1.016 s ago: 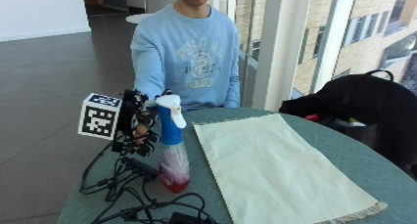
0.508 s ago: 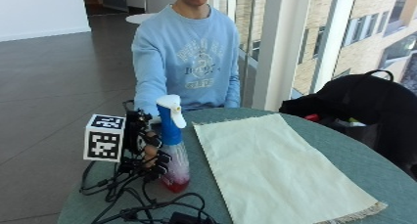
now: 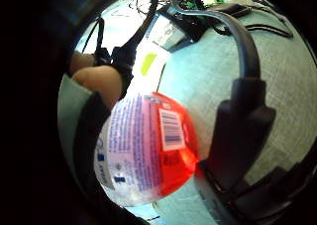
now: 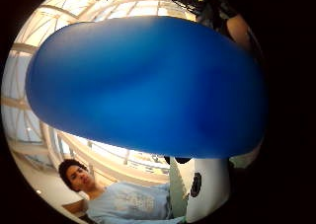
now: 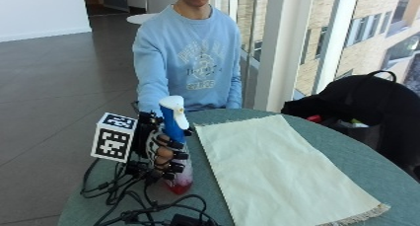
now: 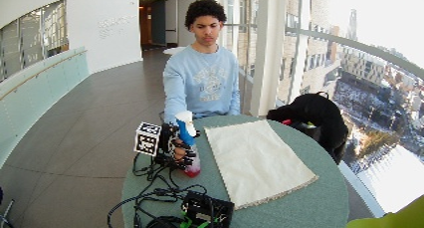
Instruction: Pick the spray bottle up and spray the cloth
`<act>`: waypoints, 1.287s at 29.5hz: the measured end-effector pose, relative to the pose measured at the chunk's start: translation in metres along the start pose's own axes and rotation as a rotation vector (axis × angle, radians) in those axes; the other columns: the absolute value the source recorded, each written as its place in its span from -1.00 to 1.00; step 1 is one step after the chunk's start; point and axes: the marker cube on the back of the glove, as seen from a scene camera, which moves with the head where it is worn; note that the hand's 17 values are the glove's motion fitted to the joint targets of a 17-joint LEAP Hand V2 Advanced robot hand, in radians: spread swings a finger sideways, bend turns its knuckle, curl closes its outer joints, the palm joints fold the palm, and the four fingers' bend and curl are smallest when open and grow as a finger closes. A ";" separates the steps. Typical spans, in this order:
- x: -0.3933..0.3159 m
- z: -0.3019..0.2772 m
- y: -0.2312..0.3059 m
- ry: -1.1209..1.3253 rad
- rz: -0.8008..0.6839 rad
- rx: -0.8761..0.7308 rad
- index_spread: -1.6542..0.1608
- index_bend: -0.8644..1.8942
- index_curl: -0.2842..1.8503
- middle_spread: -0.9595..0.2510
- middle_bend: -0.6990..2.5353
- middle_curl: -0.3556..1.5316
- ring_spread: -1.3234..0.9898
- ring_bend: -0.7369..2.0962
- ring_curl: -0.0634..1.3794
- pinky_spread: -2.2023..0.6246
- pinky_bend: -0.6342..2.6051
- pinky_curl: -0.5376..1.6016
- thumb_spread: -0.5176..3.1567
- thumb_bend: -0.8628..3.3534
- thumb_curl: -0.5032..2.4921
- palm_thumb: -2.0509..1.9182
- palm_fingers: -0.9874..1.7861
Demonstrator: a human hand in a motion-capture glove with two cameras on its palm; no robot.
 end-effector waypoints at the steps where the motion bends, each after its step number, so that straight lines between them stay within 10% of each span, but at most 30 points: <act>1: -0.001 0.001 0.000 0.004 -0.004 0.006 0.43 -0.24 -0.50 0.38 -0.32 -0.20 0.08 -0.18 -0.45 0.71 -0.49 -0.19 -0.23 -0.54 -0.41 0.43 0.40; 38: -0.104 0.046 0.019 0.410 -0.066 -0.323 0.55 -0.28 -0.43 0.39 -0.35 -0.14 0.07 -0.16 -0.37 0.61 -0.46 -0.15 -0.30 -0.60 -0.29 0.48 0.53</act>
